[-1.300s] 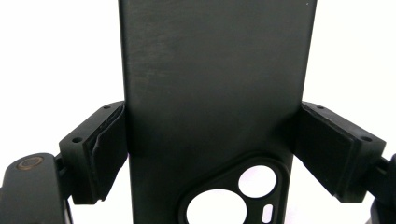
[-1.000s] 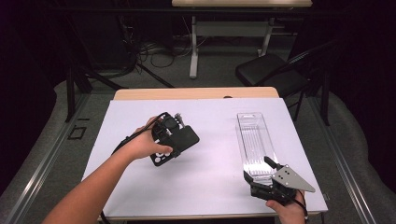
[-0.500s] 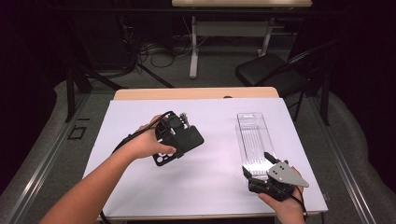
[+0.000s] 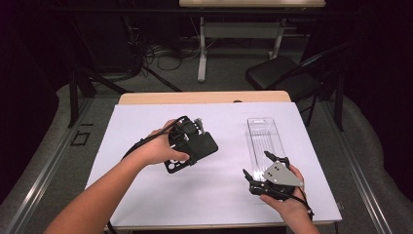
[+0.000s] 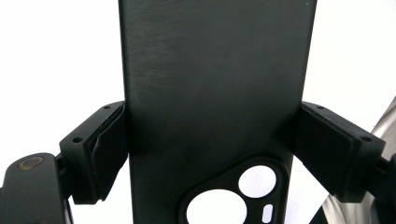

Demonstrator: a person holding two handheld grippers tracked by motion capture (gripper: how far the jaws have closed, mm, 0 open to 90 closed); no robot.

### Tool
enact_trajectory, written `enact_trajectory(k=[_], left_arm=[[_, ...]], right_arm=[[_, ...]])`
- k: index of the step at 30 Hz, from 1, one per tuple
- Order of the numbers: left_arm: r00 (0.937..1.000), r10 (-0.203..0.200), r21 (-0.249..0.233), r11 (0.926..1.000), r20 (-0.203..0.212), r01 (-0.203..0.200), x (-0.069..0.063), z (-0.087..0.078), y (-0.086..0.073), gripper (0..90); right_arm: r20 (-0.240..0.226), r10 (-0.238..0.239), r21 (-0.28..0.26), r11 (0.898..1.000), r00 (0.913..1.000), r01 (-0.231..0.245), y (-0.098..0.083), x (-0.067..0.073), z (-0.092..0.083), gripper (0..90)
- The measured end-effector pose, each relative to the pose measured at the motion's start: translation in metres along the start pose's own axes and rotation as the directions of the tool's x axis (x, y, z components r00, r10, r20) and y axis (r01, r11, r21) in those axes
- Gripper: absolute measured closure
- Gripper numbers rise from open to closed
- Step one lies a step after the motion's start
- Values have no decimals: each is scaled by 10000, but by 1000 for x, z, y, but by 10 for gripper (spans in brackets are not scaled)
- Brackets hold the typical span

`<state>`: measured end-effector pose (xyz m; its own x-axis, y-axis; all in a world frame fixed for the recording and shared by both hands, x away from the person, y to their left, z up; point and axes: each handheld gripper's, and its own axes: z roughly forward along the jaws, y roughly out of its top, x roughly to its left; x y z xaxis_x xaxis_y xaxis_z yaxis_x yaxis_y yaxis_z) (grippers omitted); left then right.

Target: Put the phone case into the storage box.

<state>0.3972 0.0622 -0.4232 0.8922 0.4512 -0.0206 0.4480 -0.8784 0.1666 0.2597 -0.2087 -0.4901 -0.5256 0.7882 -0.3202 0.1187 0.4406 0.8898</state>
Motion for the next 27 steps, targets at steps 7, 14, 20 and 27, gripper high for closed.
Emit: enact_trajectory(k=[7, 14, 20, 27], left_arm=[[10000, 70, 44, 10000, 38, -70, -2, -2, 1, 144], [9999, 126, 66, 9999, 82, -127, -4, -1, 2, 144], [9999, 164, 63, 9998, 55, -164, -5, -4, 2, 144], [9997, 224, 117, 9997, 35, -224, -6, -4, 3, 144]], right_arm=[[-247, -780, 138, 9968, 9966, 784, 16, 7, 15, 151], [-574, -1426, 91, 9896, 9881, 1434, 29, 17, 28, 153], [-670, -2390, 109, 9707, 9687, 2402, 38, 25, 36, 163], [-734, -2834, 133, 9584, 9562, 2851, 44, 29, 40, 168]])
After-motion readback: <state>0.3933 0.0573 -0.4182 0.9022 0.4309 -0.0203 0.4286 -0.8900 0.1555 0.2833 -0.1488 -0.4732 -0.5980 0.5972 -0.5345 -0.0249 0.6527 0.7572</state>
